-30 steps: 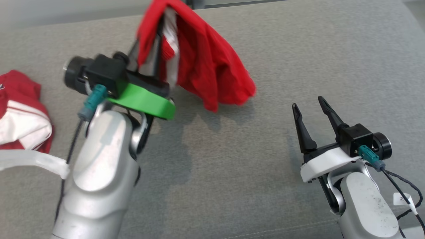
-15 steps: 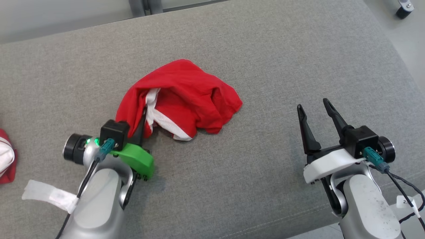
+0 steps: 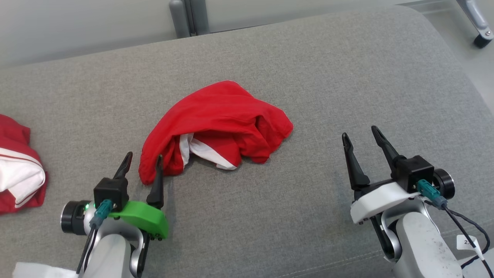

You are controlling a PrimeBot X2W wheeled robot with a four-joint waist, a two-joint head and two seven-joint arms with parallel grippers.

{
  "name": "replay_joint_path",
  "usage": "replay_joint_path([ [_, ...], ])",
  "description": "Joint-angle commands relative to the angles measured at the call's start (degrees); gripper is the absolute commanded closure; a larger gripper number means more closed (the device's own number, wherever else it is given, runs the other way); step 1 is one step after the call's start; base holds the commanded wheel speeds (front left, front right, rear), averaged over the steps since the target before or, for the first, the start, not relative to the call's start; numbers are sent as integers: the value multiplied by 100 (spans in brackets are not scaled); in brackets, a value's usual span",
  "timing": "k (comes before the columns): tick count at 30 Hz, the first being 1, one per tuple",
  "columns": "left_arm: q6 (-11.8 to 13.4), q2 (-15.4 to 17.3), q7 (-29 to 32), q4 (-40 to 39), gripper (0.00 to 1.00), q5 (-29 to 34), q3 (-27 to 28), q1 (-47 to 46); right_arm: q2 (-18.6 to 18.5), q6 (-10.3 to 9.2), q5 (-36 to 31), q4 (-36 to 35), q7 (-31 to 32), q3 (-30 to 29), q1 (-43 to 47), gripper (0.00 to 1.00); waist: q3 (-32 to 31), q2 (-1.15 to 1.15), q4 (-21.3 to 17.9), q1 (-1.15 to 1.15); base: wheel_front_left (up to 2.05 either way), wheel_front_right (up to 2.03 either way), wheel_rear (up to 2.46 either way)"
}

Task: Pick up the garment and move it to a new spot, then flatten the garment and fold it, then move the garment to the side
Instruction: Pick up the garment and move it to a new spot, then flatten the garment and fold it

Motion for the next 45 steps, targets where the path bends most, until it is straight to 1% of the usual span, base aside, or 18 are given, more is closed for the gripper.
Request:
replay_joint_path([
  [1,64,-36,-2,-205,0,38,136,277,-5,-6,38,33,-18,14,119,0,-209,0,123,0,0,0,0],
  [3,65,-51,-2,-329,0,45,208,387,-4,-6,43,43,-18,13,153,0,-259,0,143,0,0,0,0],
  [5,49,-122,-2,-635,0,108,358,699,-2,-6,63,68,-18,20,249,0,-400,0,196,0,0,0,0],
  [11,169,-203,-2,-1092,0,205,703,1195,1,-6,80,100,-18,45,387,0,-596,0,268,0,0,0,0],
  [17,221,-228,-2,-1346,0,290,931,1552,1,-6,139,125,-18,67,518,0,-757,0,355,0,0,0,0],
  [23,247,-249,-2,-1451,0,328,1018,1860,2,-6,216,156,-18,70,636,0,-838,0,468,0,0,0,0],
  [25,215,-252,-2,-1491,0,371,988,1945,1,-6,231,164,-18,74,659,0,-852,0,504,0,0,0,0],
  [31,256,-253,-2,-1652,0,369,905,2093,0,-6,231,162,-18,52,742,0,-858,0,615,0,0,0,0],
  [38,262,-253,-2,-1693,0,312,804,2060,0,-6,212,163,-18,91,756,0,-858,0,662,0,0,0,0],
  [41,195,-254,-2,-1775,0,303,720,2021,2,-6,231,194,-18,129,753,0,-827,0,717,0,0,0,0],
  [45,164,-251,-2,-1827,0,304,590,1906,2,-6,173,286,-18,226,590,0,-696,0,884,0,0,0,0],
])
